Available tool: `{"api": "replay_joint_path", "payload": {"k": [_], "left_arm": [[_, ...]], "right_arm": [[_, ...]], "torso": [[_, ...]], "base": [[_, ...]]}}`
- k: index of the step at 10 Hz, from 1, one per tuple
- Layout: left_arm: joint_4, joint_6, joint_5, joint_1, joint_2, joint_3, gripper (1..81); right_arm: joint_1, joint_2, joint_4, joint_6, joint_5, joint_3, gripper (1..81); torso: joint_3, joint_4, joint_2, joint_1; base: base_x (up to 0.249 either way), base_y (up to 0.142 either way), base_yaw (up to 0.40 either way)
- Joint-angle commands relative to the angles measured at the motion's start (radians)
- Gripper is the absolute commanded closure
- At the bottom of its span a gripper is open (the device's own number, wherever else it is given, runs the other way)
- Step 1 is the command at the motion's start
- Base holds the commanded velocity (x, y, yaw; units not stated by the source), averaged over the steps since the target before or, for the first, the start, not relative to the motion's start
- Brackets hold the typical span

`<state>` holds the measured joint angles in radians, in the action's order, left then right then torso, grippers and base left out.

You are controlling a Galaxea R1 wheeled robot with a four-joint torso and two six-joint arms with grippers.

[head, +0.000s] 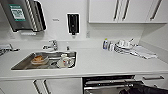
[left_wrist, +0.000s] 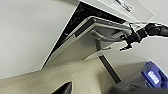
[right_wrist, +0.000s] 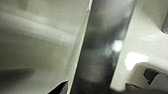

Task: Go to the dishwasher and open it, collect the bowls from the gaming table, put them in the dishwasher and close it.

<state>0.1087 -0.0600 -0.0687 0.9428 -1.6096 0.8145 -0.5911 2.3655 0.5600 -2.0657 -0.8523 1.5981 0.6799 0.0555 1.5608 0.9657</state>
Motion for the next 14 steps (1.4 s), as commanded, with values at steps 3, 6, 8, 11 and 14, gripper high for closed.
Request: {"api": "replay_joint_path", "payload": {"k": [3,6,8,11,14], "left_arm": [[0.016,0.002,0.014,-0.075,0.045,-0.032,1.0],[0.016,0.002,0.015,-0.075,0.039,-0.031,1.0],[0.016,0.002,0.015,-0.075,0.039,-0.029,1.0],[0.016,0.002,0.017,-0.077,0.039,-0.032,1.0],[0.017,0.002,0.017,-0.075,0.037,-0.032,1.0]], "right_arm": [[0.082,-0.053,-0.034,-0.004,-0.111,-0.035,1.0],[0.075,-0.061,-0.032,-0.004,-0.107,-0.038,1.0],[0.039,-0.064,-0.040,-0.010,-0.021,-0.013,1.0],[-0.020,-0.027,-0.042,-0.024,0.078,0.065,1.0],[-0.069,0.048,-0.038,-0.022,0.110,0.154,1.0]], "torso": [[0.001,0.000,-0.001,0.002],[0.000,0.000,0.000,0.002],[0.000,0.000,0.000,0.002],[0.000,0.000,0.000,0.002],[0.000,0.000,0.000,0.002]], "base": [[-0.077,0.000,0.000],[-0.099,0.000,0.000],[-0.104,0.000,0.000],[-0.103,0.000,0.000],[-0.103,0.000,0.000]]}}
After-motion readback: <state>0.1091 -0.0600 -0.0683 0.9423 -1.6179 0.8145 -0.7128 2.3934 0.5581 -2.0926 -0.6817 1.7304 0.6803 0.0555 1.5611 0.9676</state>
